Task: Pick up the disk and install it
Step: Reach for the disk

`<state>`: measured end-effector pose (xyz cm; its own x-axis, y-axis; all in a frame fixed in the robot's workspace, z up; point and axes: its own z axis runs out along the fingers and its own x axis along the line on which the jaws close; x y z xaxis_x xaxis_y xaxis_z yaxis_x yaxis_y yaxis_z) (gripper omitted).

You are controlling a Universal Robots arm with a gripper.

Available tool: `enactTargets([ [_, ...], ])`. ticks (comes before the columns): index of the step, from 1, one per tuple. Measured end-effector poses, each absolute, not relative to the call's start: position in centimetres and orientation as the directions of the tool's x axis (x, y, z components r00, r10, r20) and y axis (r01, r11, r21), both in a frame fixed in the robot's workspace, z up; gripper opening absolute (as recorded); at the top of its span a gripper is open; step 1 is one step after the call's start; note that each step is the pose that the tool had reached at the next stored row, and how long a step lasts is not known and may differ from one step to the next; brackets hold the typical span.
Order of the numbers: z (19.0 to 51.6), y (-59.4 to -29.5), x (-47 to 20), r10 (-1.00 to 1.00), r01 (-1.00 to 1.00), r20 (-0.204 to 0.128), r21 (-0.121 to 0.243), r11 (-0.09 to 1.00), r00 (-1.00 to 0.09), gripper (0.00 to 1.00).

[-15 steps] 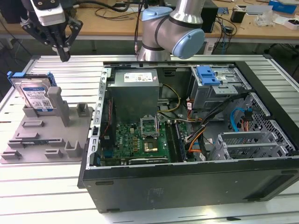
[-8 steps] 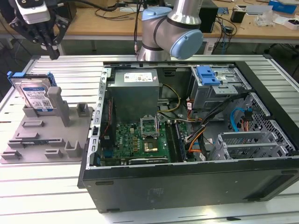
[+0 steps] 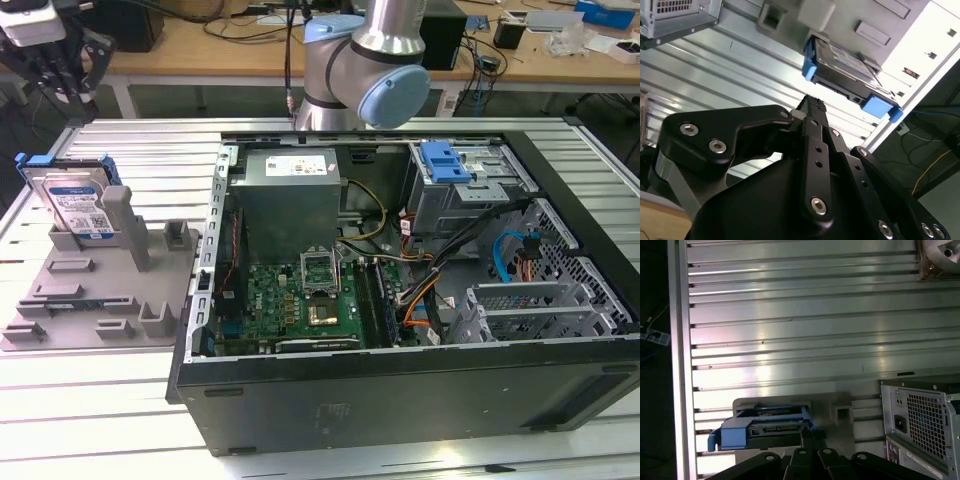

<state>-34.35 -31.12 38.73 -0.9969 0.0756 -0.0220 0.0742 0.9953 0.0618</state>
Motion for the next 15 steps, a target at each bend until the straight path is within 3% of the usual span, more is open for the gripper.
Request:
enactTargets([
  [15,38.6,-29.8,-39.7,0.076,0.074,-0.022,0.064,0.995,-0.997,0.11],
])
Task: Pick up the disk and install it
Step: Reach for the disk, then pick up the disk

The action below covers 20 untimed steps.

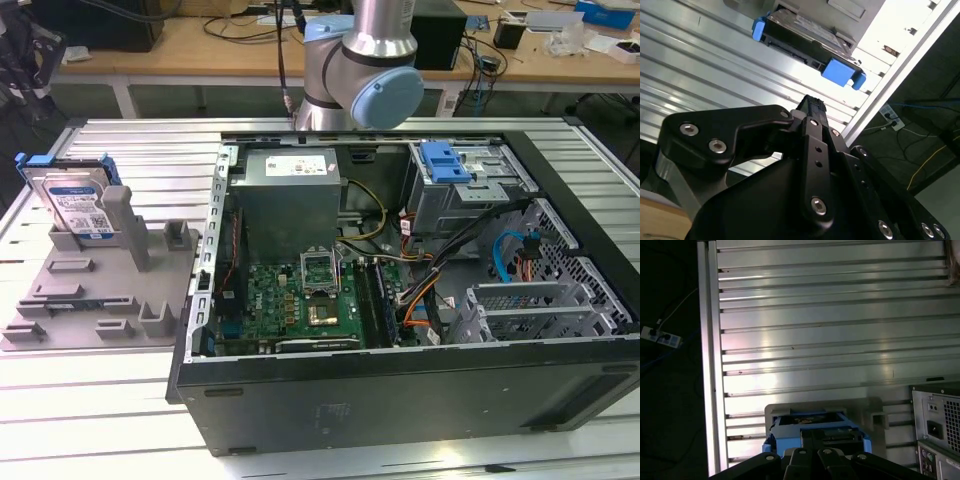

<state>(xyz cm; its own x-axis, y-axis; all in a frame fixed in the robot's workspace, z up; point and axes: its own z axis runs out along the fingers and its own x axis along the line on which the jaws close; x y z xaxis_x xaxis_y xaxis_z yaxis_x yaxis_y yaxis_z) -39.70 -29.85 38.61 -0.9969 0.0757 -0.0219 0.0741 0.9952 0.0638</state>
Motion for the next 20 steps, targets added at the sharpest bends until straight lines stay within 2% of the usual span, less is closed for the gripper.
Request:
enactTargets([
  [20,38.61,-29.85,-39.70,0.075,0.073,-0.022,0.064,0.995,-0.997,0.11],
])
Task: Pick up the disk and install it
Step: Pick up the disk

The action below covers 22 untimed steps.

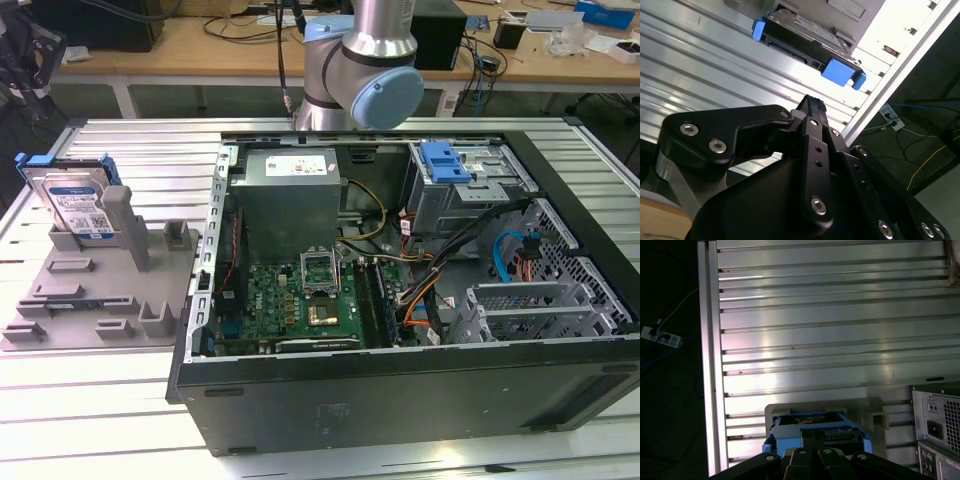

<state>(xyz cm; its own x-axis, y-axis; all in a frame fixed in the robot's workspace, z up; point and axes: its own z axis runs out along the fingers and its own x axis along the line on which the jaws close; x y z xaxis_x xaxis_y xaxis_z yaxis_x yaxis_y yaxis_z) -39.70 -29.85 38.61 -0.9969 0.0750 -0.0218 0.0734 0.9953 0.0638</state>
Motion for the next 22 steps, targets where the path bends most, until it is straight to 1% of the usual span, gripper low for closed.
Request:
enactTargets([
  [6,38.61,-29.85,-39.15,0.049,0.049,-0.002,0.061,0.997,-0.999,0.11],
  [9,38.61,-29.84,-39.14,-0.005,-0.004,0.004,0.061,0.998,-1.000,0.11],
  [17,38.58,-29.81,-39.14,-0.157,-0.157,0.007,0.061,0.986,-0.988,0.11],
  [19,38.57,-29.81,-39.14,-0.203,-0.202,0.008,0.061,0.977,-0.979,0.23],
  [20,38.56,-29.81,-39.14,-0.218,-0.217,0.008,0.061,0.974,-0.976,0.23],
  [22,38.56,-29.81,-39.14,-0.261,-0.260,0.009,0.061,0.964,-0.965,0.36],
])
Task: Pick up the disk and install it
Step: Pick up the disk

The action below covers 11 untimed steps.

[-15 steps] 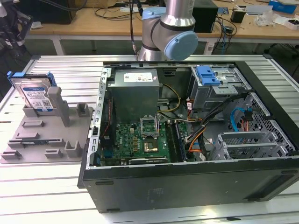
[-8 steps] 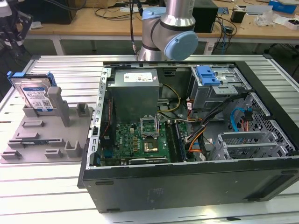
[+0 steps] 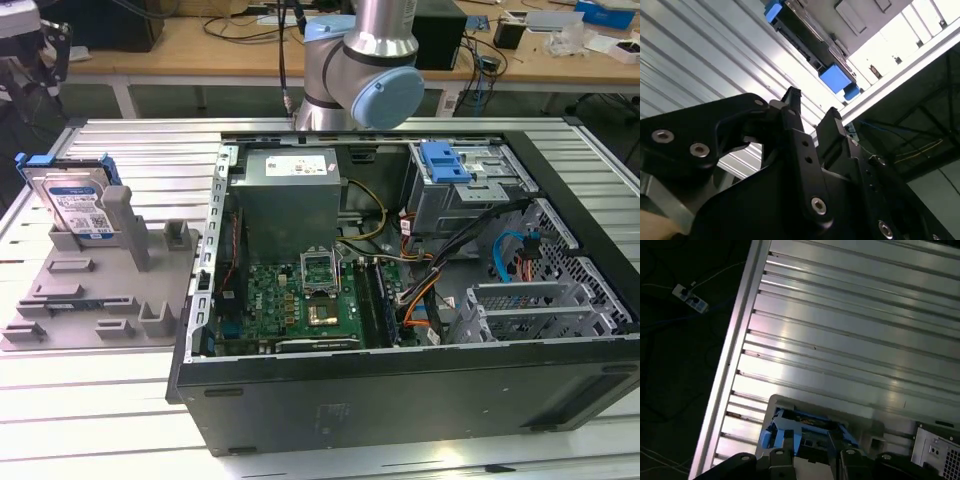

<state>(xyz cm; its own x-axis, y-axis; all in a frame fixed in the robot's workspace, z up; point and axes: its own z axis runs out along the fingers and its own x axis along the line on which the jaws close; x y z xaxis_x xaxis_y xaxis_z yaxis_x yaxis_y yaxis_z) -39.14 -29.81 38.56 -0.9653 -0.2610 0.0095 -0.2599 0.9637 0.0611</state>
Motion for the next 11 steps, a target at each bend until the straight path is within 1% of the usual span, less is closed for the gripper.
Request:
enactTargets([
  [1,38.55,-29.81,-39.14,-0.277,-0.276,0.010,0.061,0.959,-0.961,0.42],
  [5,38.50,-29.80,-39.14,-0.425,-0.424,0.014,0.061,0.904,-0.905,0.42],
  [11,38.49,-29.80,-39.14,-0.531,-0.529,0.014,0.061,0.846,-0.847,0.42],
])
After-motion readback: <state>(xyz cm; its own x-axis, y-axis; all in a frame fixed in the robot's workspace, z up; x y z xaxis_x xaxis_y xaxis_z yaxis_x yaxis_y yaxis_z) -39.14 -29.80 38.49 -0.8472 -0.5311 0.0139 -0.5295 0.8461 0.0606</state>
